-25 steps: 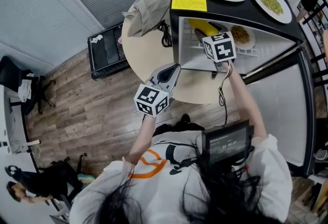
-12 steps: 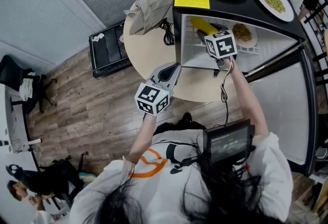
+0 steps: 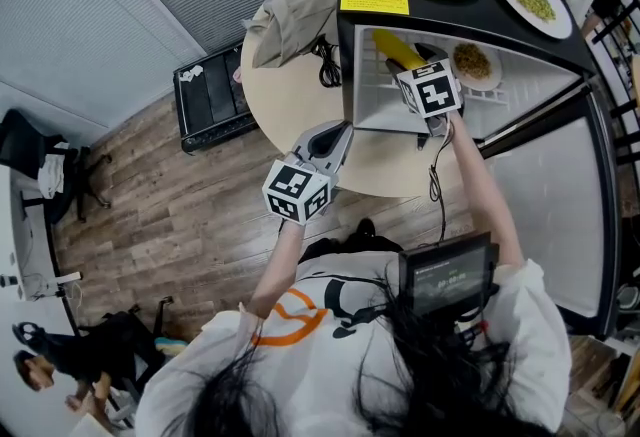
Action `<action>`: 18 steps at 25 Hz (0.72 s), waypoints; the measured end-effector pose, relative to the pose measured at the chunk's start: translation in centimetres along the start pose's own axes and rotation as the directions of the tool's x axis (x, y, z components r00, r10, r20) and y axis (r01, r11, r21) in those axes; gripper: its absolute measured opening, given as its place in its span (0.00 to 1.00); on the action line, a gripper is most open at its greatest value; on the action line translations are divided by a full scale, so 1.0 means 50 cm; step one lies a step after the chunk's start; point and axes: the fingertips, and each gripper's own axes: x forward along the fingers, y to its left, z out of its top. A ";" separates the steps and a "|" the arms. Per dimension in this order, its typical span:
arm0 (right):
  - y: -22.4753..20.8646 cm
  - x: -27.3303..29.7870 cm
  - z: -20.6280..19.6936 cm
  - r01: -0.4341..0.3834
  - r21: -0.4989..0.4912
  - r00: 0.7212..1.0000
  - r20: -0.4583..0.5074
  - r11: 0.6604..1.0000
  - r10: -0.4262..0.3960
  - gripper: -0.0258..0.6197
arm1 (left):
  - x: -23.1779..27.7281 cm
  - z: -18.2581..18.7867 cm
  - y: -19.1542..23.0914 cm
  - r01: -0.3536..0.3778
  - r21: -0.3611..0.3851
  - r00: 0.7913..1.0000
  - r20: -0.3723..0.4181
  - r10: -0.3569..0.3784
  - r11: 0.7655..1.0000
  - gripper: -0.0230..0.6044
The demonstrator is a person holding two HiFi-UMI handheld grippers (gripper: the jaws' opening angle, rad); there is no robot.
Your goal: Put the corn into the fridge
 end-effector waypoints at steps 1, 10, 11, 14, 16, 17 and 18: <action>0.000 -0.005 0.003 -0.001 0.005 1.000 0.010 1.000 0.001 0.47 | 0.000 -0.001 0.000 0.002 0.000 1.000 0.000 -0.002 1.000 0.05; 0.009 -0.099 0.040 -0.003 0.125 0.990 0.143 0.992 -0.015 0.47 | -0.006 0.001 -0.008 0.018 0.004 1.000 0.002 -0.018 1.000 0.05; 0.012 -0.113 0.042 -0.007 0.150 0.987 0.162 0.989 -0.018 0.47 | -0.007 0.001 -0.010 0.020 0.005 1.000 0.002 -0.020 1.000 0.05; 0.028 -0.155 0.044 -0.035 0.225 0.977 0.215 0.974 -0.015 0.47 | -0.010 0.003 -0.015 0.029 0.008 1.000 0.005 -0.029 1.000 0.05; 0.043 -0.178 0.041 -0.062 0.268 0.970 0.242 0.961 -0.005 0.47 | -0.012 0.005 -0.019 0.035 0.010 0.999 0.008 -0.035 0.999 0.05; 0.051 -0.188 0.037 -0.074 0.290 0.967 0.254 0.954 -0.002 0.47 | -0.013 0.005 -0.021 0.038 0.011 0.999 0.008 -0.038 0.999 0.05; 0.057 -0.197 0.034 -0.084 0.311 0.964 0.265 0.947 -0.002 0.47 | -0.015 0.006 -0.022 0.041 0.013 0.999 0.009 -0.041 0.999 0.05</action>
